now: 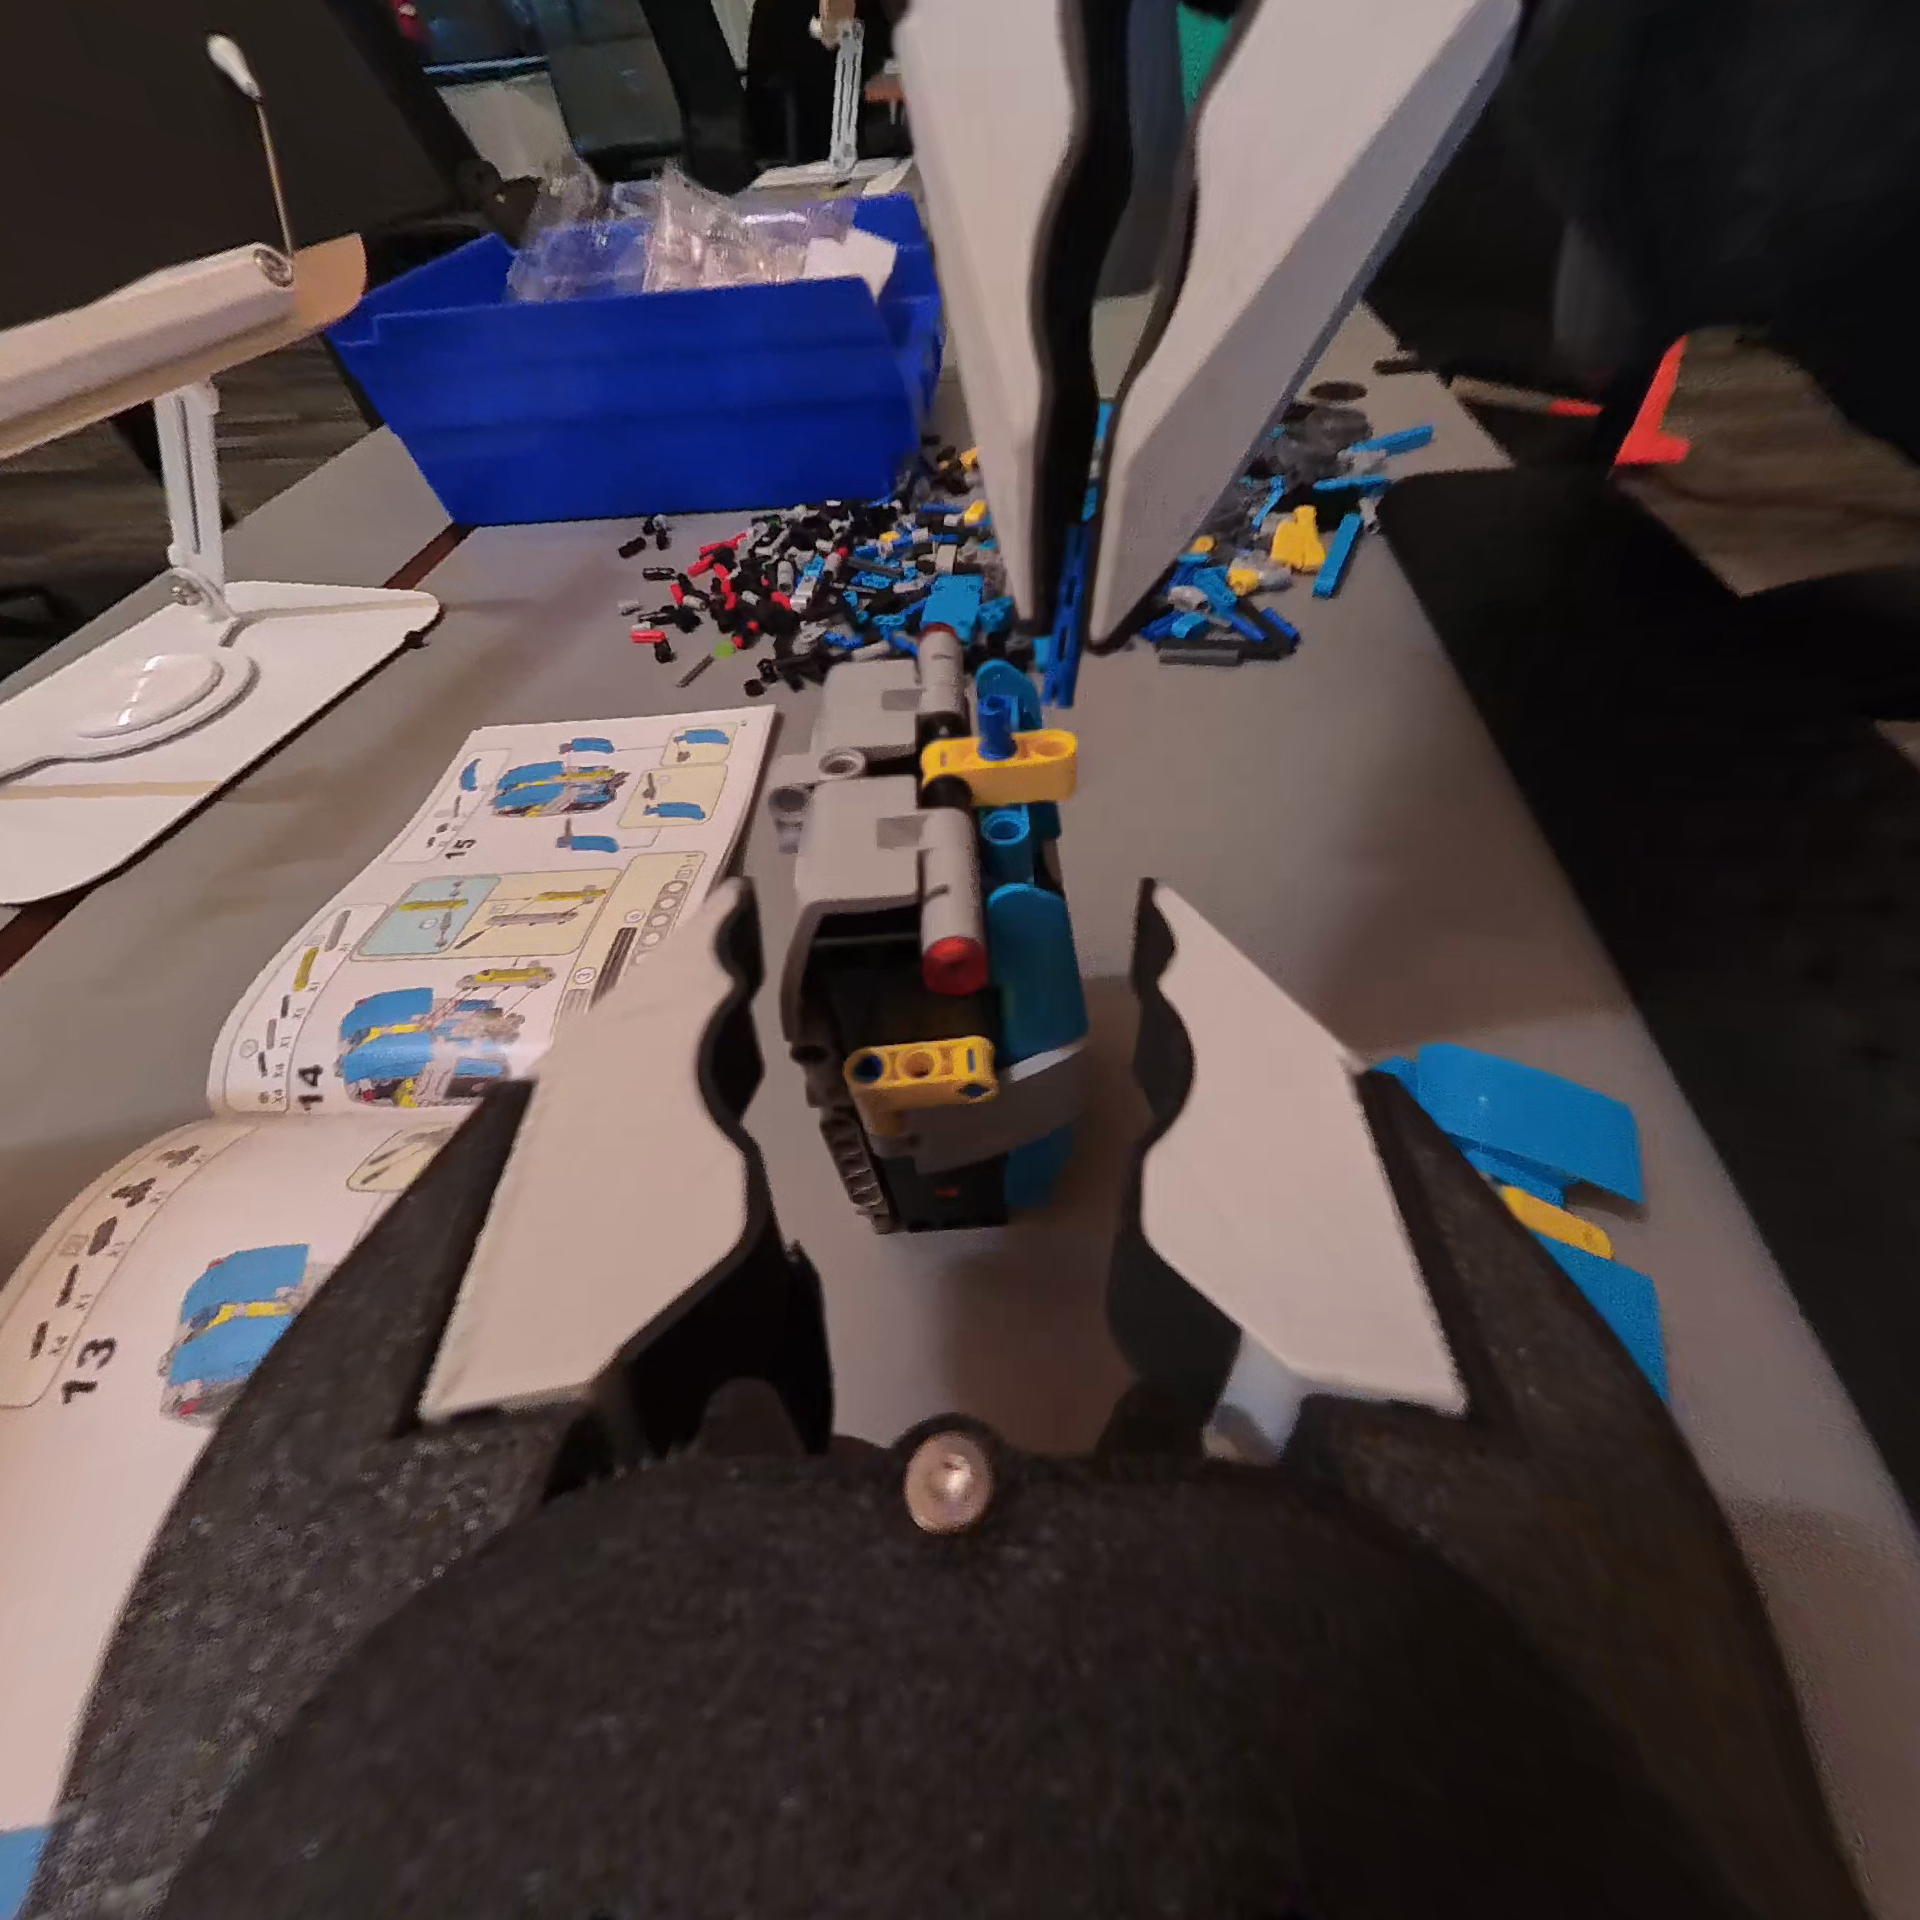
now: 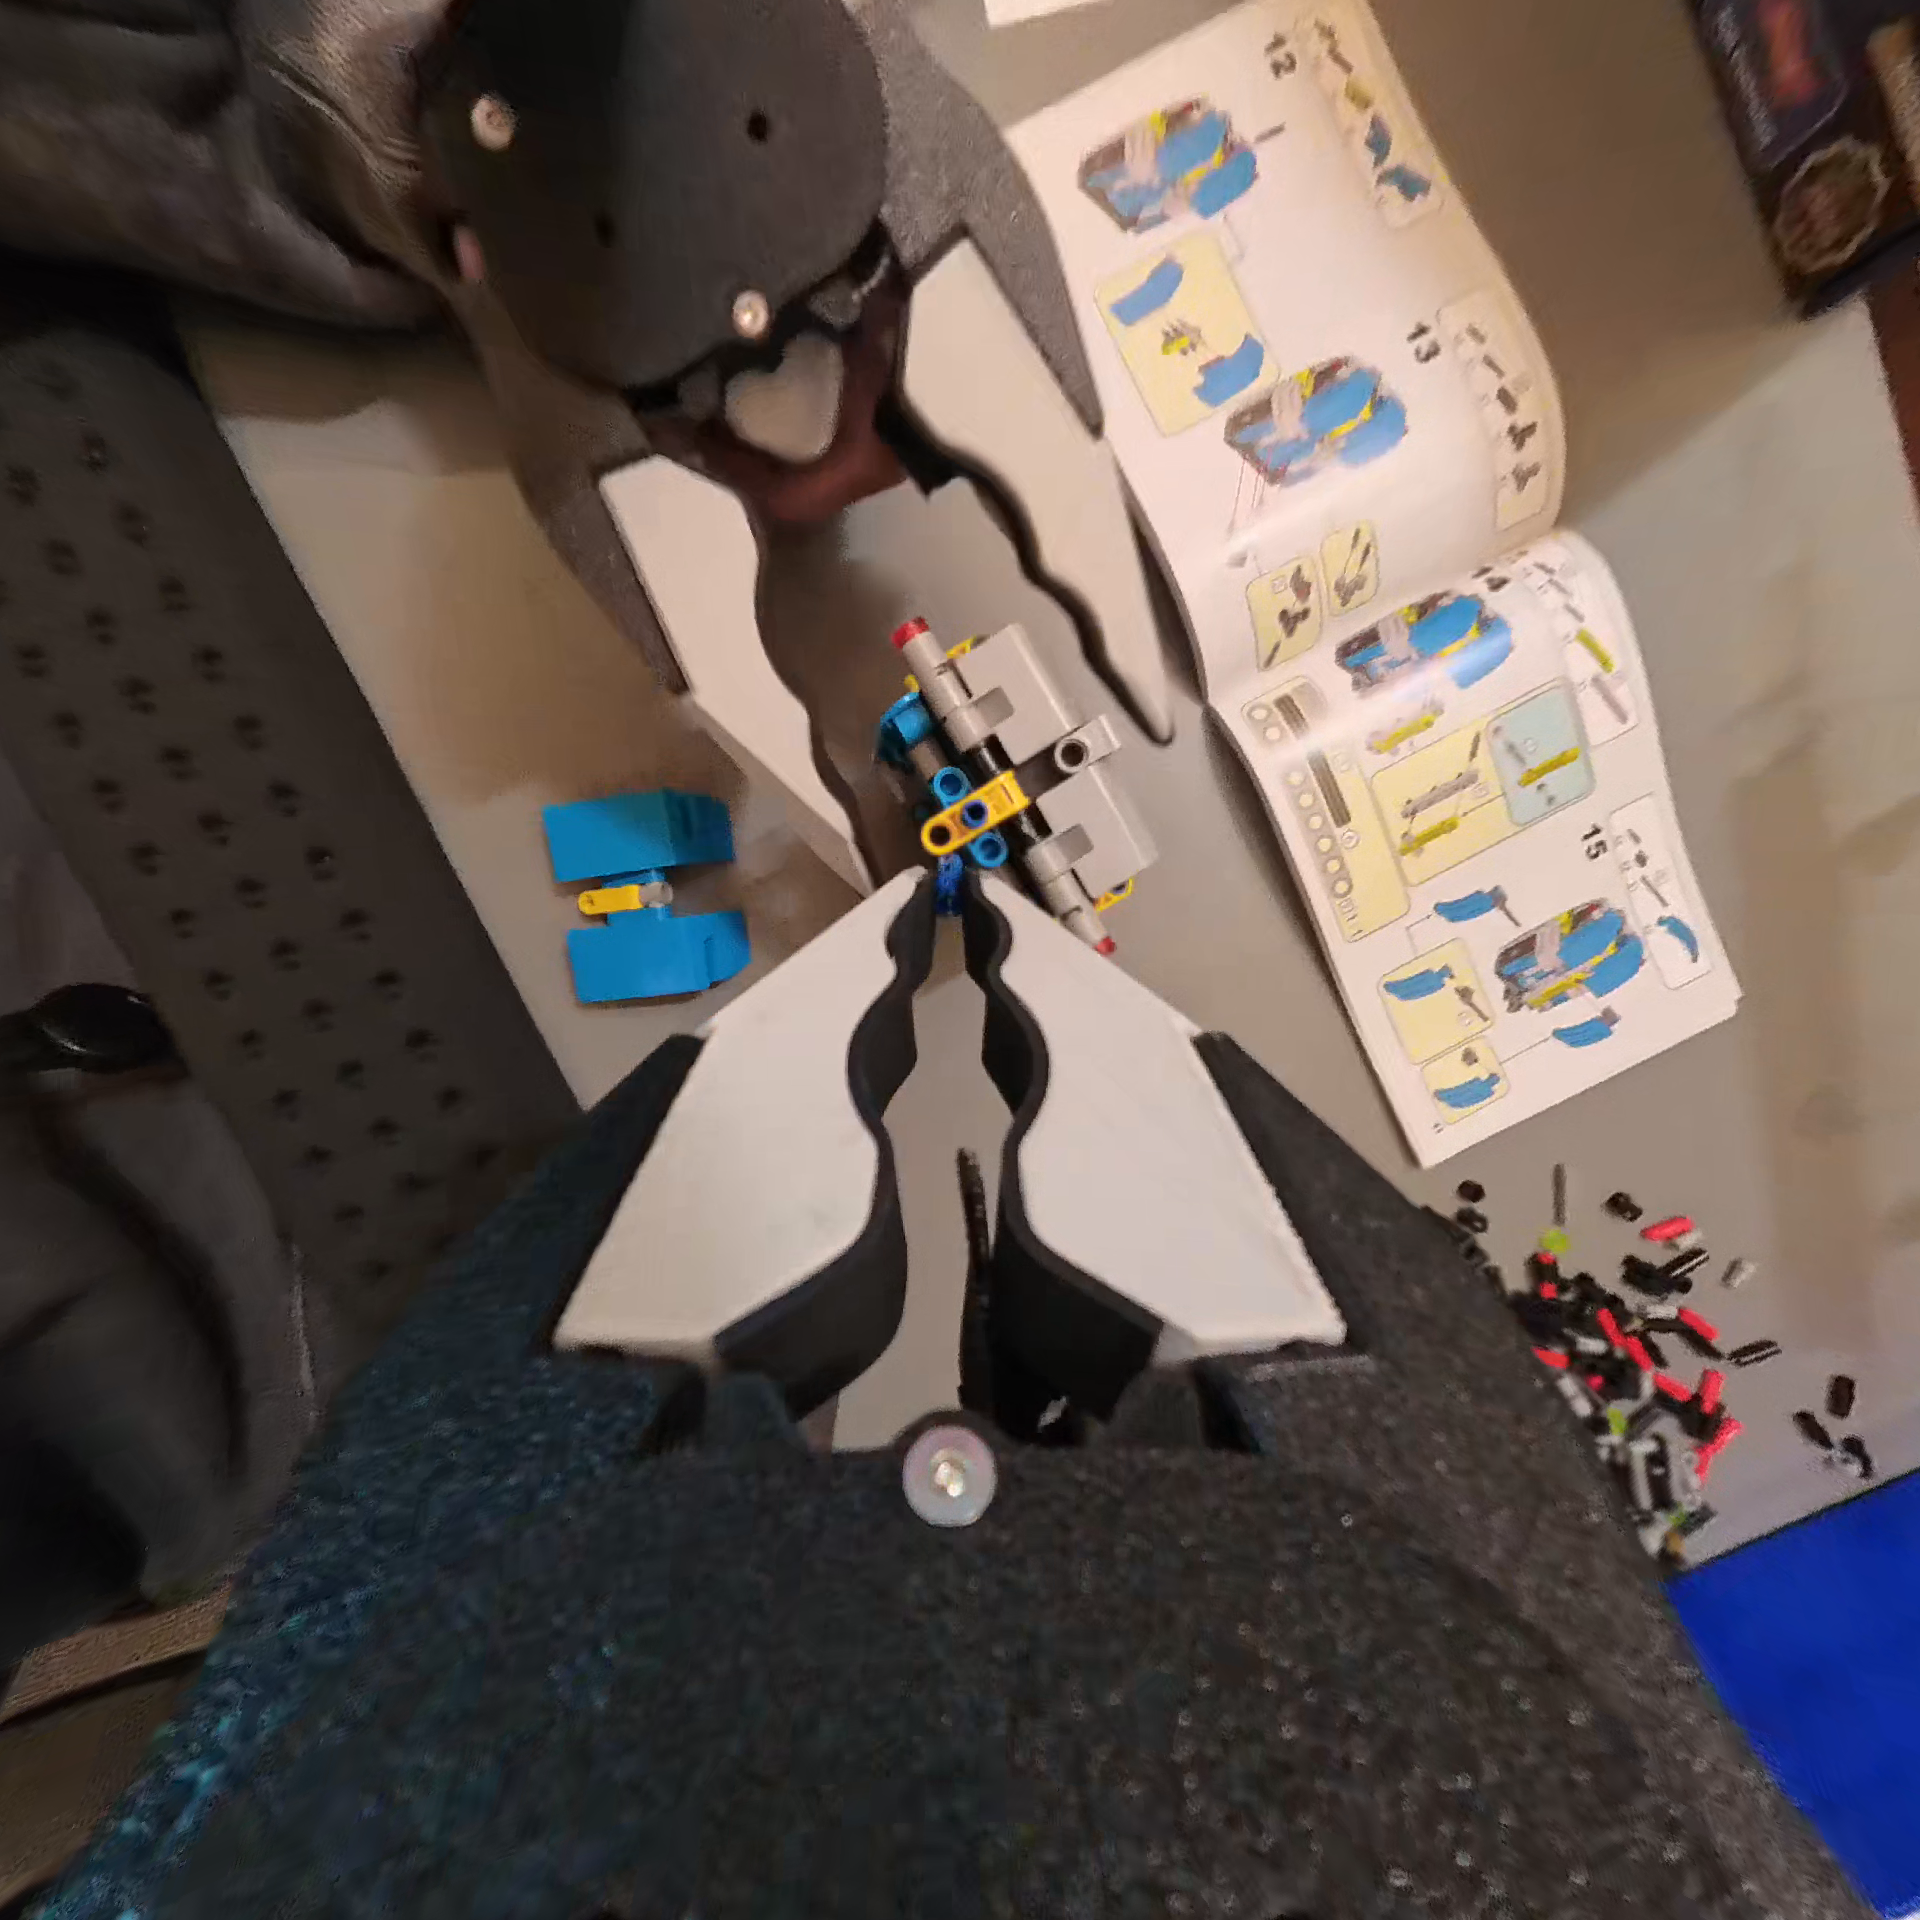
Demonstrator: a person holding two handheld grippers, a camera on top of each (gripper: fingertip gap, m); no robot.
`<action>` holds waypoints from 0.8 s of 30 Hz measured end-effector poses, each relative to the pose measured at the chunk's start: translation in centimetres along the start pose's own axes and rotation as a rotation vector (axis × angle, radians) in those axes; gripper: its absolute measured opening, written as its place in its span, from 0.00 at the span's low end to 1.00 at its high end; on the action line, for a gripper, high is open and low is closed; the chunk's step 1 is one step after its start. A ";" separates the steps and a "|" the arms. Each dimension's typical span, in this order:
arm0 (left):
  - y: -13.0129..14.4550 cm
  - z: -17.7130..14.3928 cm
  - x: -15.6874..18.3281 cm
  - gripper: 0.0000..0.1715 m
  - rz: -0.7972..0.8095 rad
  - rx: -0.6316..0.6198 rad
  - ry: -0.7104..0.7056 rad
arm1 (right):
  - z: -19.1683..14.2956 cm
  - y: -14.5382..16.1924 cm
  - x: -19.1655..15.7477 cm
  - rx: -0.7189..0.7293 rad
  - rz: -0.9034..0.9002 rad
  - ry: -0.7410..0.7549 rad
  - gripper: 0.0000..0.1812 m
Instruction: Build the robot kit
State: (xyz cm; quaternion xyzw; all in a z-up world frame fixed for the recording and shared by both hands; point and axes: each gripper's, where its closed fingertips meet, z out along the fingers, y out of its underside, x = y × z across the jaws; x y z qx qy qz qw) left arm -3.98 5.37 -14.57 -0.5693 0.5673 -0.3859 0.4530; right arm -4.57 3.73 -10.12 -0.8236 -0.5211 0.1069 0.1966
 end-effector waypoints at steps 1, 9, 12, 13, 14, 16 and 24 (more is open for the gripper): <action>0.1 0.2 -0.2 0.33 0.000 -0.009 -0.030 | 0.2 -0.1 -0.1 -0.018 0.023 -0.003 0.02; 0.1 0.6 -0.7 0.30 -0.081 -0.009 -0.132 | 0.4 0.1 0.2 -0.123 0.142 0.044 0.02; 0.1 0.6 -0.7 0.30 -0.081 -0.007 -0.140 | 0.4 0.3 0.1 -0.176 0.150 0.073 0.02; 0.1 0.6 -0.7 0.30 -0.087 -0.006 -0.139 | 0.4 0.4 0.1 -0.201 0.148 0.084 0.02; 0.1 0.6 -0.7 0.30 -0.082 -0.006 -0.142 | 0.4 0.4 0.0 -0.224 0.151 0.088 0.02; 0.1 0.6 -0.7 0.30 -0.083 -0.006 -0.153 | 0.4 0.4 0.0 -0.266 0.167 0.100 0.02; 0.1 0.6 -0.6 0.30 -0.081 -0.009 -0.164 | 0.5 0.2 0.0 -0.340 0.162 0.107 0.02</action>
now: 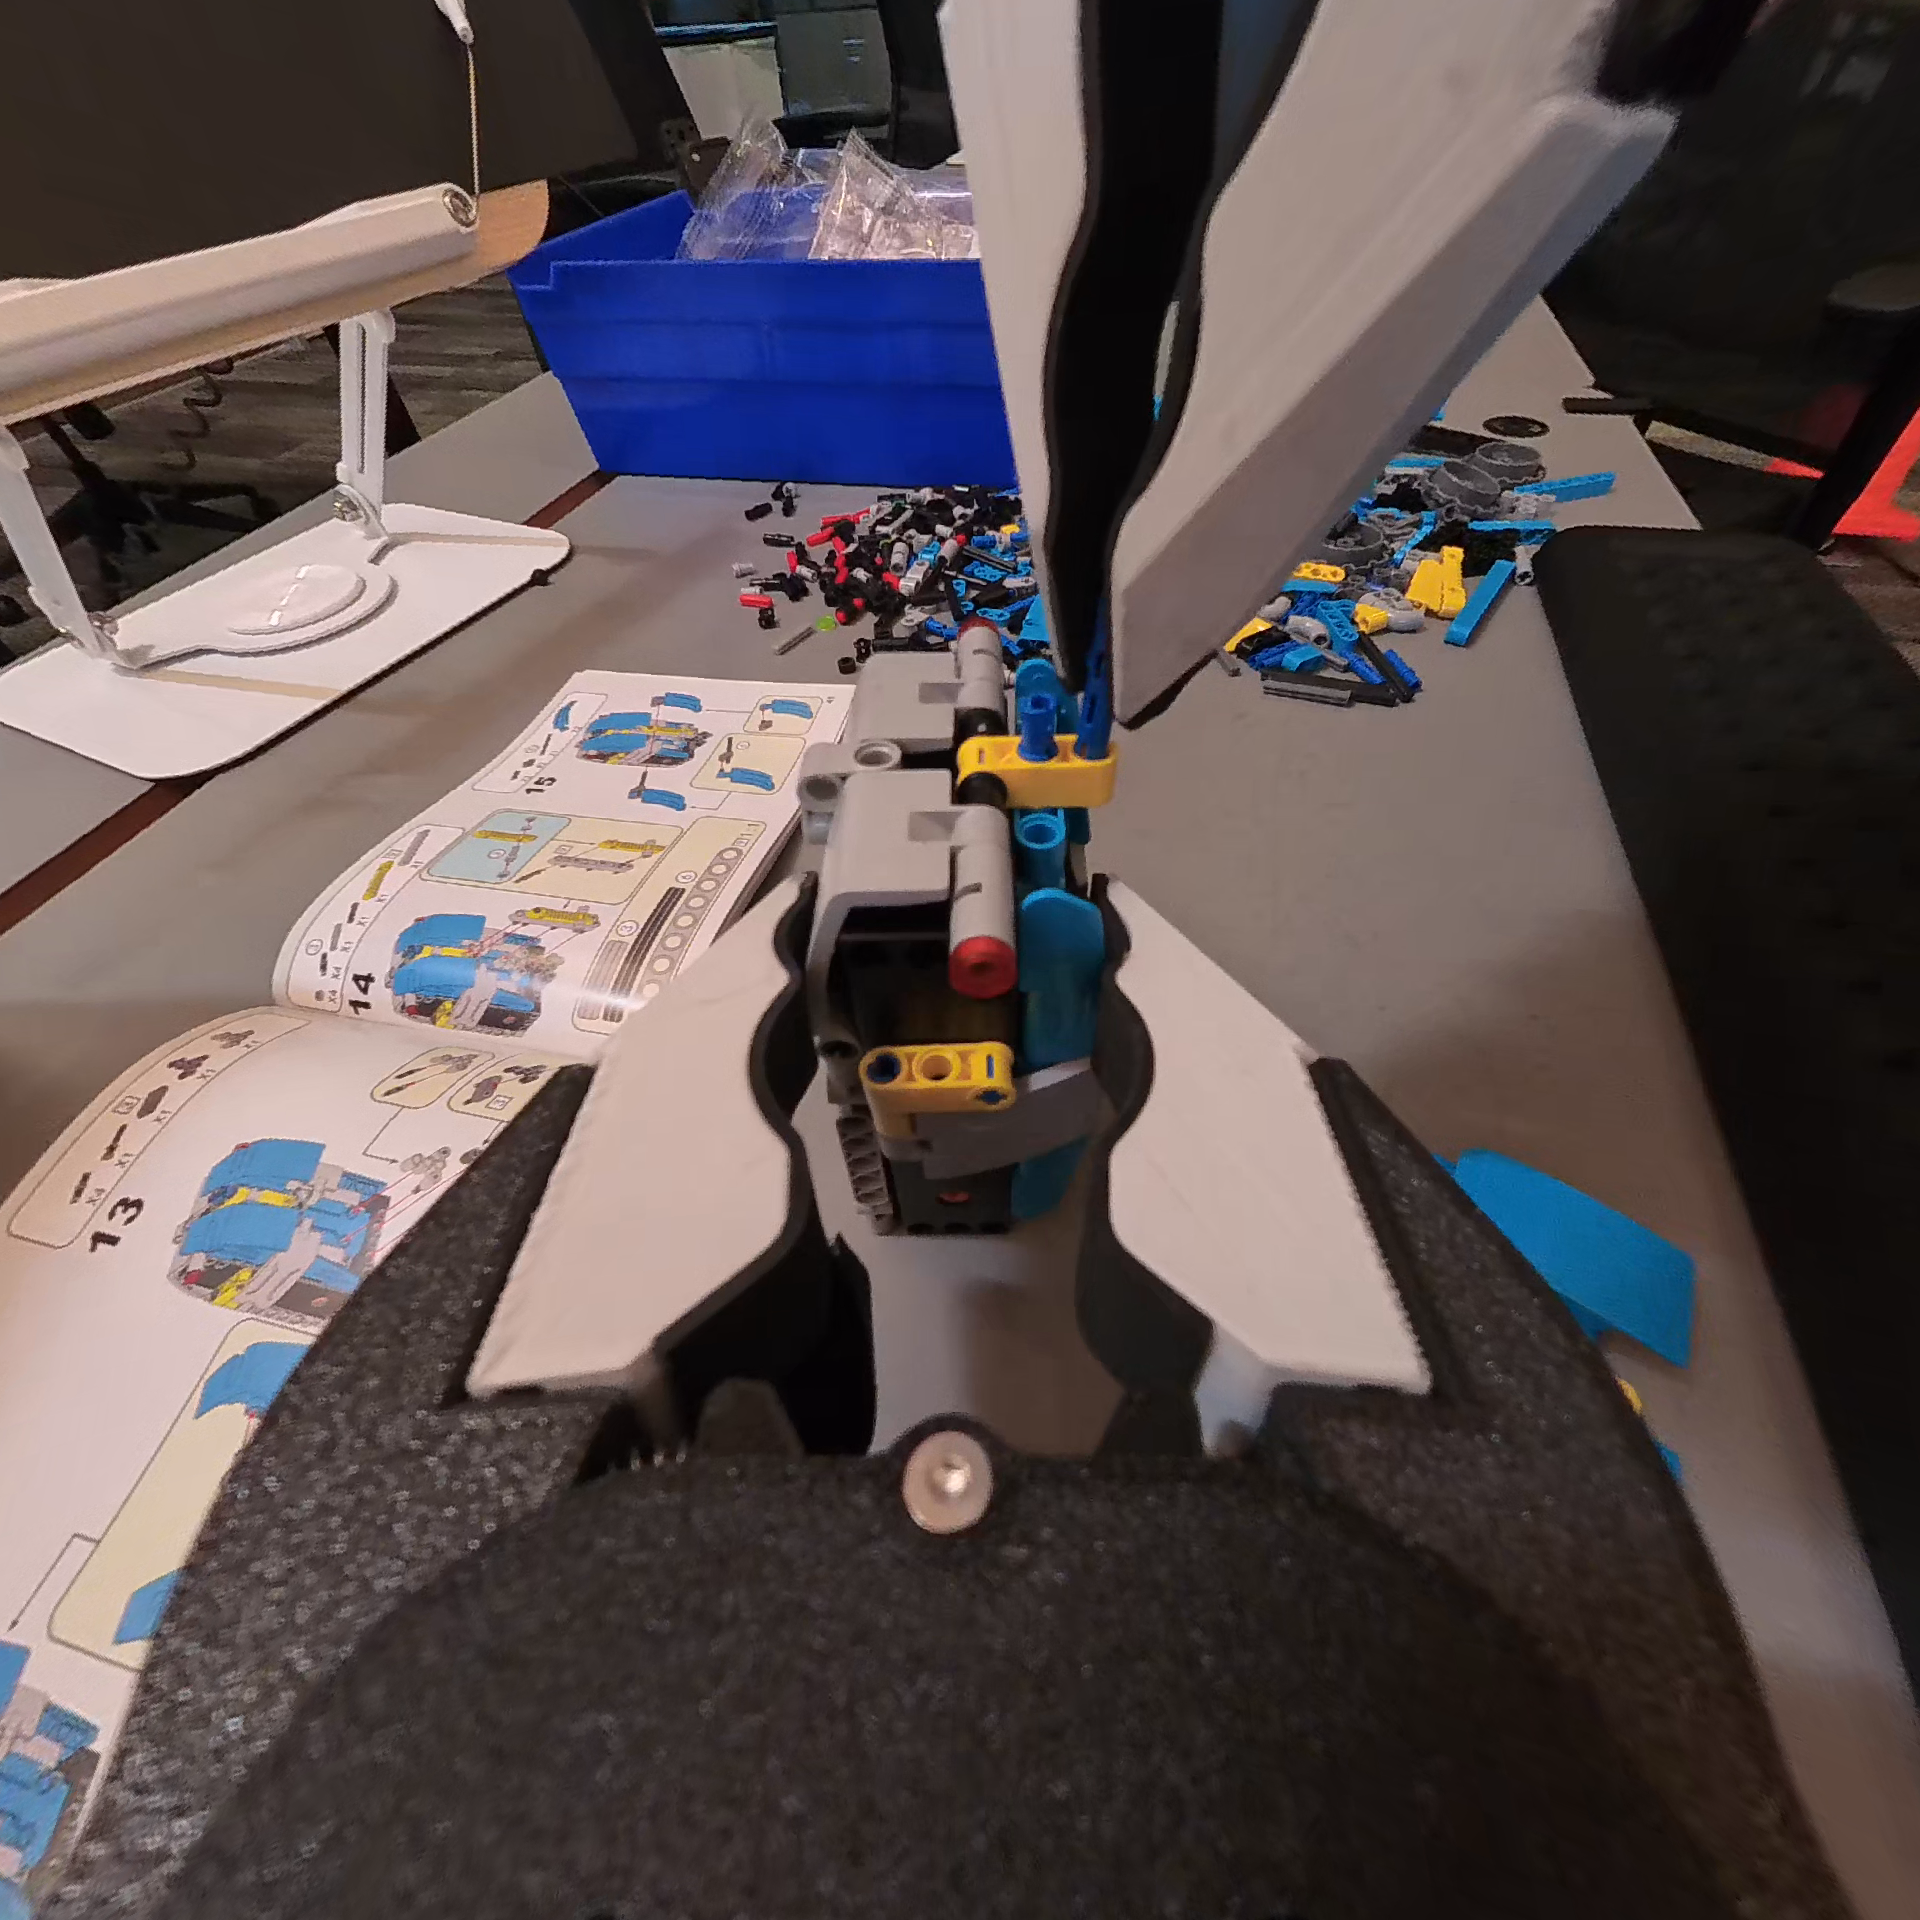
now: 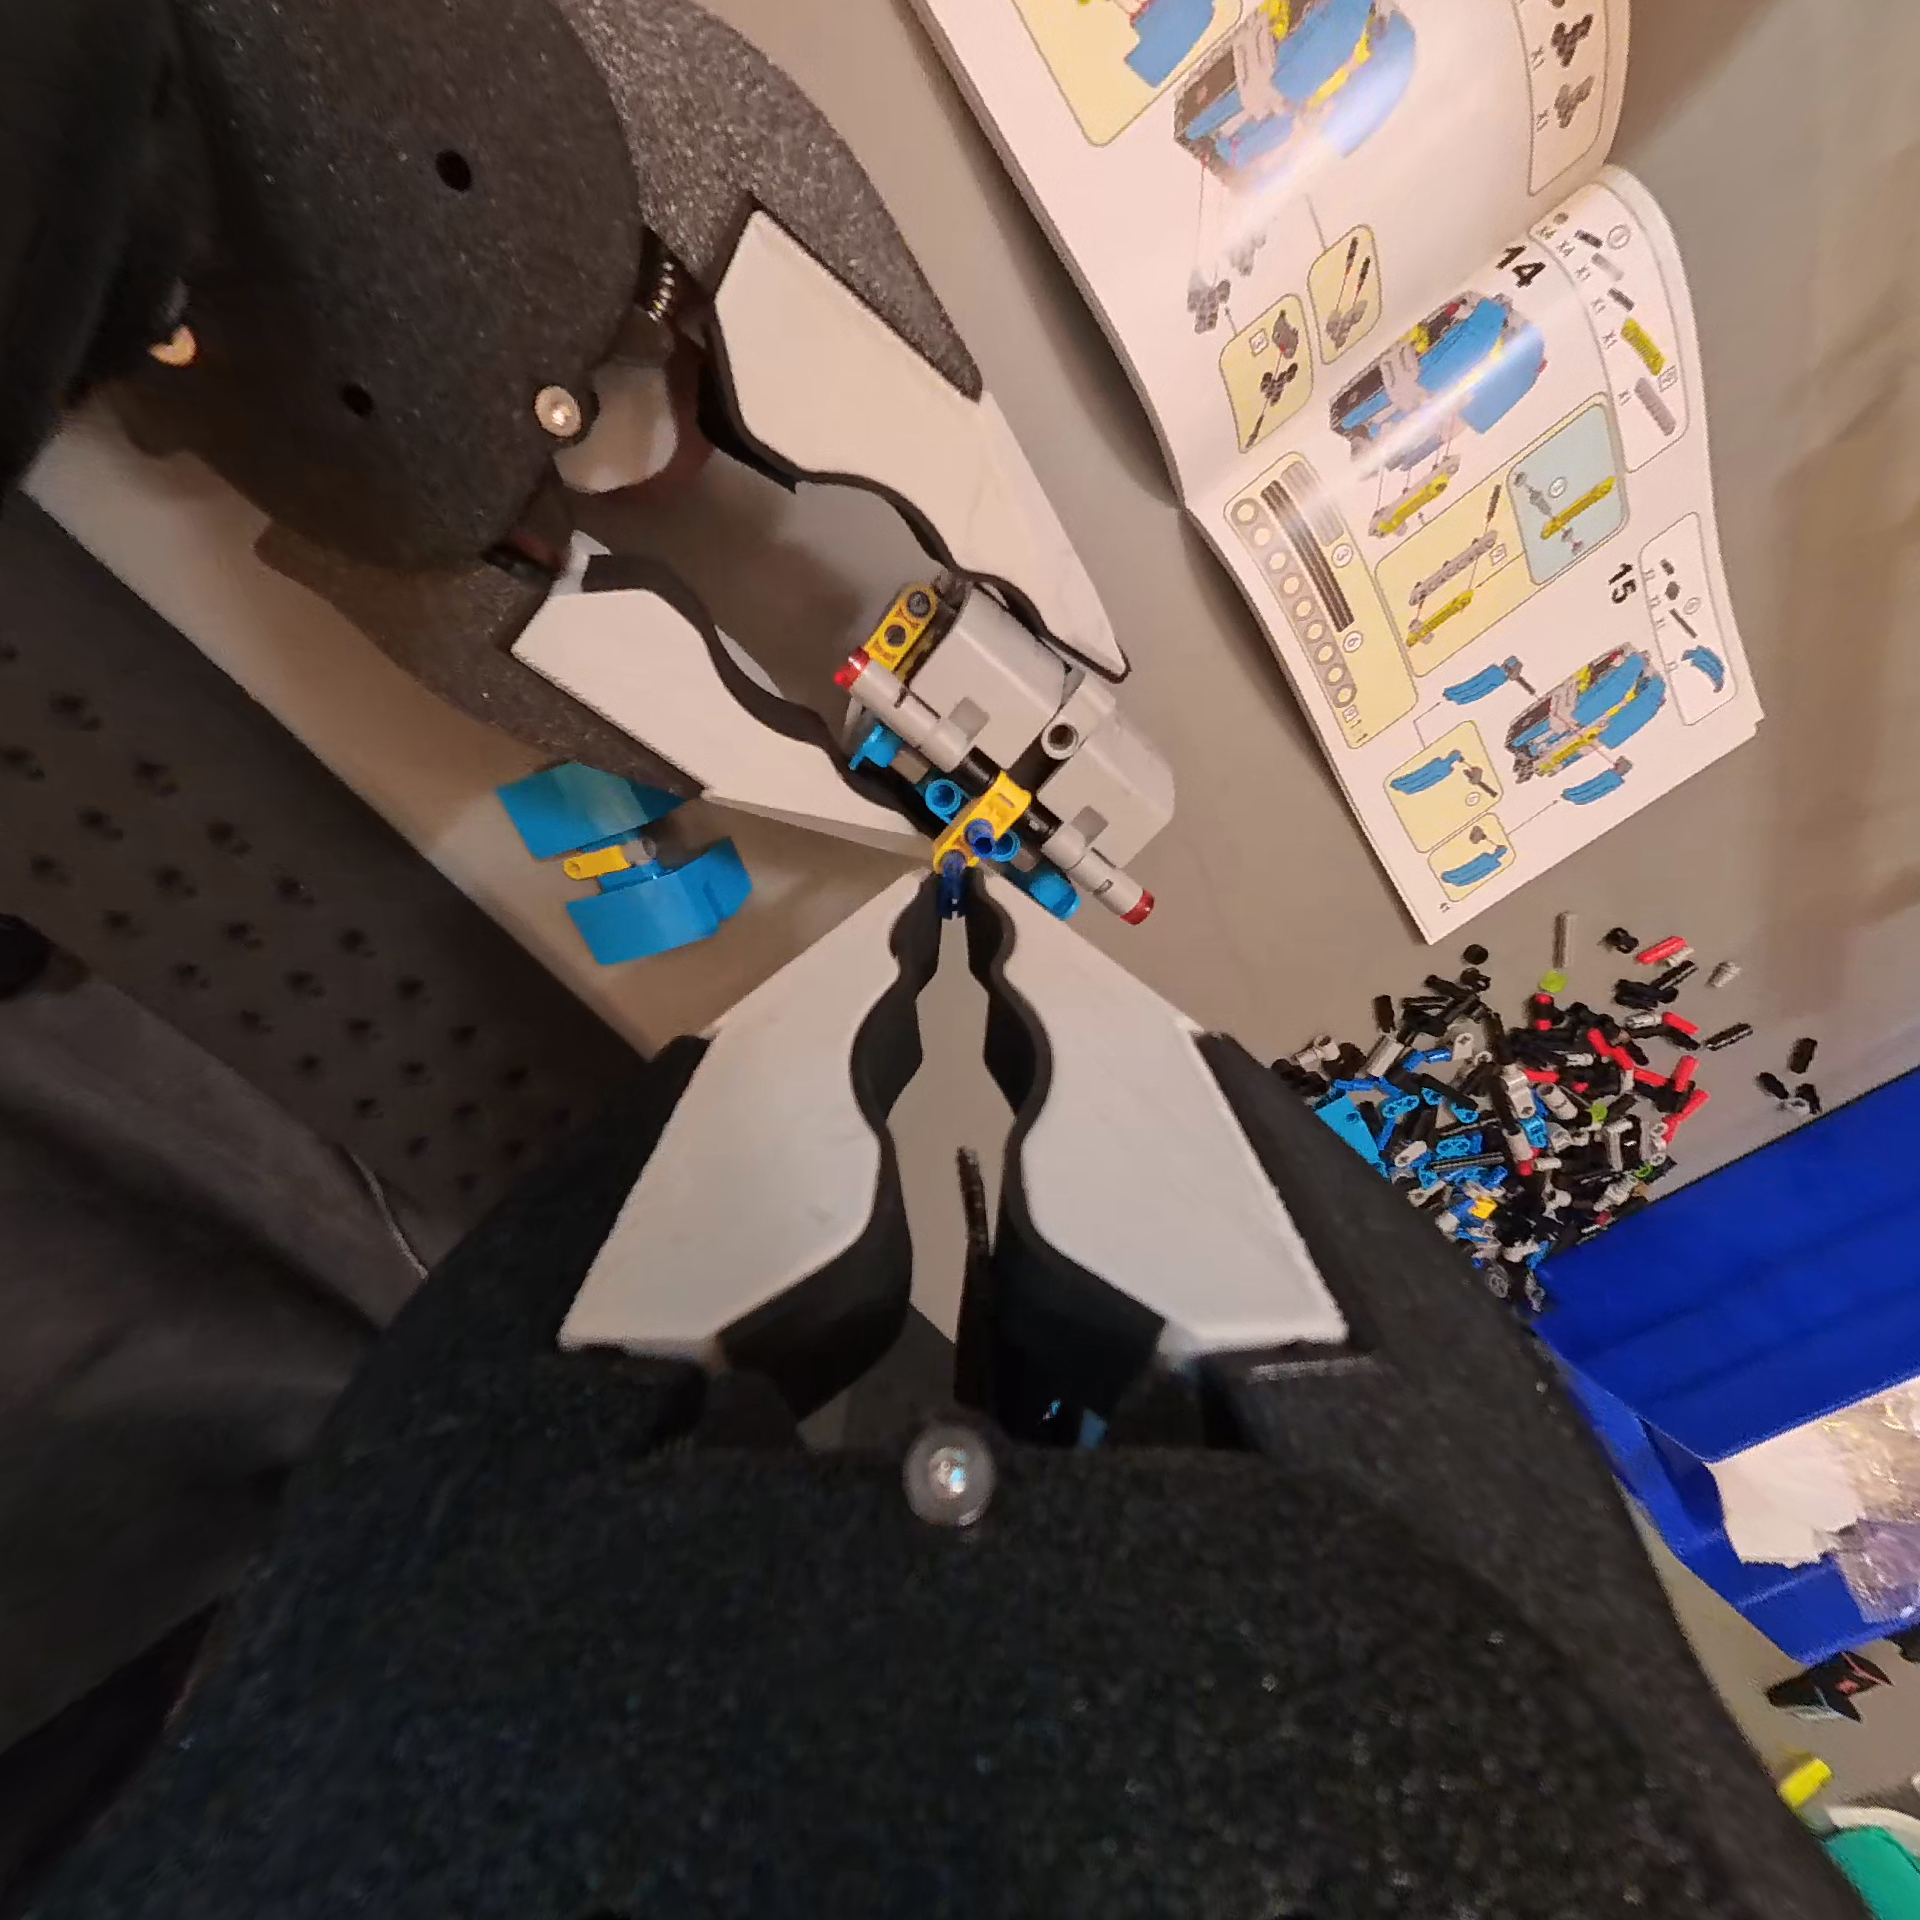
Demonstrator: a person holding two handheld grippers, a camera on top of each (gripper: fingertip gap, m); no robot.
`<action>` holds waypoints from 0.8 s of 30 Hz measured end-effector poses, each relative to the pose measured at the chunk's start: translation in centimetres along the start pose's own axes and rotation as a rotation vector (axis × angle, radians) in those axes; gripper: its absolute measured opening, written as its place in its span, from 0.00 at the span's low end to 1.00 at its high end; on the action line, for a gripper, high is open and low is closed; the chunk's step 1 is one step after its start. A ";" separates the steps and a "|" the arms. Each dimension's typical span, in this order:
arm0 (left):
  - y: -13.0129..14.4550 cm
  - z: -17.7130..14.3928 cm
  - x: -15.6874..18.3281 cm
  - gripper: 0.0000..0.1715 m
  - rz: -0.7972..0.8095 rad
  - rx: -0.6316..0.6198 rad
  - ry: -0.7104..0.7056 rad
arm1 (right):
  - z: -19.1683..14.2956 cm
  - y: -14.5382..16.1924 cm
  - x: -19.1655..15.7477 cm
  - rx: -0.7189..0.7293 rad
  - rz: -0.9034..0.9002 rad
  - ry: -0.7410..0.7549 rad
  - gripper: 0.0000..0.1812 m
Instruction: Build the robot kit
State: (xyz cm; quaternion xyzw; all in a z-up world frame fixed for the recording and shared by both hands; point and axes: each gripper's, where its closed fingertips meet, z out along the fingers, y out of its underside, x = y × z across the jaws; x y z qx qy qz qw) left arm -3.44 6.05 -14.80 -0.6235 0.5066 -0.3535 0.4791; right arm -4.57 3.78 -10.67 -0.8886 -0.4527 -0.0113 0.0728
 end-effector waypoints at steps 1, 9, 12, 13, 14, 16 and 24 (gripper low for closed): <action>0.0 0.0 0.0 0.30 -0.002 0.000 0.001 | 0.0 0.0 0.0 0.003 0.003 -0.004 0.02; 0.0 0.0 -0.1 0.29 -0.009 -0.001 -0.018 | 0.0 -0.1 0.1 -0.018 0.049 -0.020 0.02; 0.0 0.0 -0.2 0.29 -0.024 -0.005 -0.068 | 0.0 0.0 0.1 -0.025 0.118 -0.035 0.02; 0.0 0.0 -0.2 0.29 -0.033 -0.007 -0.089 | 0.0 0.0 0.2 -0.028 0.132 -0.025 0.02; 0.0 0.0 -0.3 0.29 -0.043 -0.009 -0.102 | 0.0 0.0 0.2 -0.031 0.148 -0.010 0.02; 0.0 0.0 -0.3 0.29 -0.048 -0.012 -0.113 | 0.1 0.1 0.2 -0.042 0.168 0.025 0.02; 0.0 0.0 -0.3 0.29 -0.054 -0.013 -0.120 | 0.1 0.0 0.3 -0.049 0.285 -0.020 0.02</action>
